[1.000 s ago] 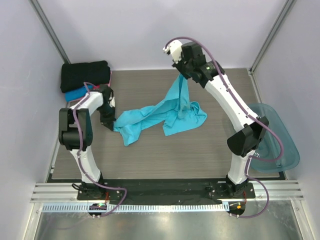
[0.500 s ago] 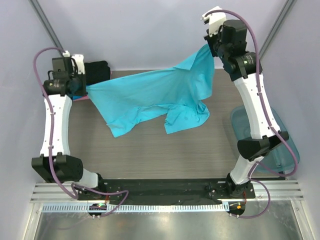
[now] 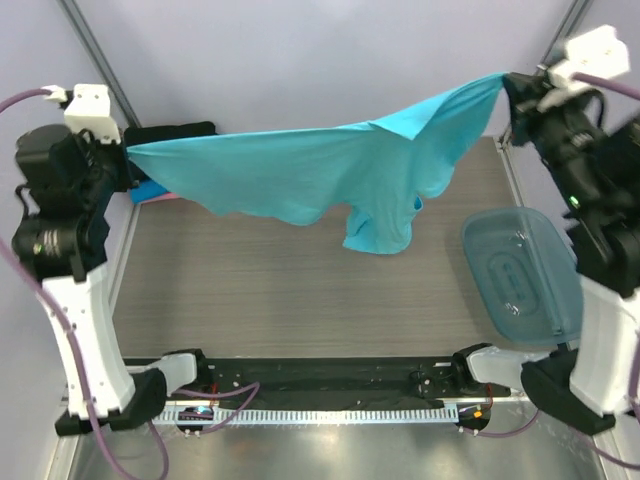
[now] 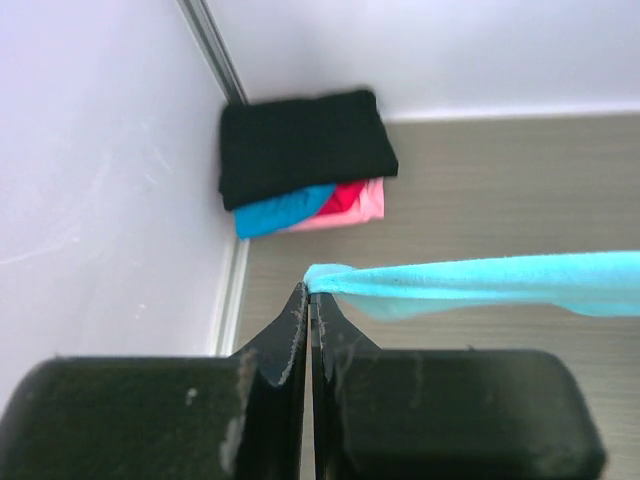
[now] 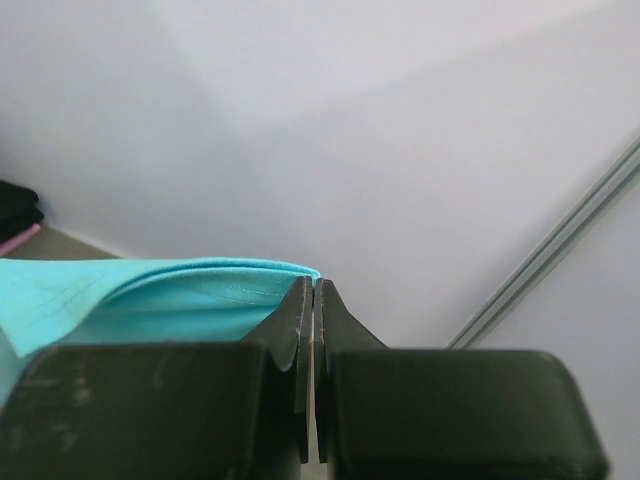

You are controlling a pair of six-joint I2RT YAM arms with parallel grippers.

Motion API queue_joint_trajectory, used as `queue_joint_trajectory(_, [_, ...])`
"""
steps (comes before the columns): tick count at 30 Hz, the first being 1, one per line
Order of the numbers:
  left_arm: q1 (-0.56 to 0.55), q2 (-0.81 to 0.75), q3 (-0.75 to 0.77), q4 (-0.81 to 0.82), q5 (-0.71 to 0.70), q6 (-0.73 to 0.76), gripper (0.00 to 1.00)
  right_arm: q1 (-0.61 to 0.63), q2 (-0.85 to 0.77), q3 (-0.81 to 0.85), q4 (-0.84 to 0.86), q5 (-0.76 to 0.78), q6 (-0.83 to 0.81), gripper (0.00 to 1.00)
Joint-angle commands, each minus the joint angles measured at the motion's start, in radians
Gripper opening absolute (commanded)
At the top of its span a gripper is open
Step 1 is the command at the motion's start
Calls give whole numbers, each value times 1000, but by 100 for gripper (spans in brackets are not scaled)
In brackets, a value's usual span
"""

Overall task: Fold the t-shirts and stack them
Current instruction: Flatten the tshirt out

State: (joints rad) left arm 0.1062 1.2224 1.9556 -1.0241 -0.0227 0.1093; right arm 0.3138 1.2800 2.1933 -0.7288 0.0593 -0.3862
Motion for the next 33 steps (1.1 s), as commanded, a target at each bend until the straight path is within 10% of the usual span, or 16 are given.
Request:
queue_joint_trajectory(1, [1, -96, 43, 7, 3, 27, 0, -7, -96, 25, 5, -47, -9, 1])
queue_joint_trajectory(15, [23, -199, 262, -39, 75, 79, 0, -123, -235, 232, -231, -291, -86, 1])
queue_joint_trajectory(33, [21, 31, -271, 170, 196, 131, 0, -150, -108, -550, 138, -361, -309, 1])
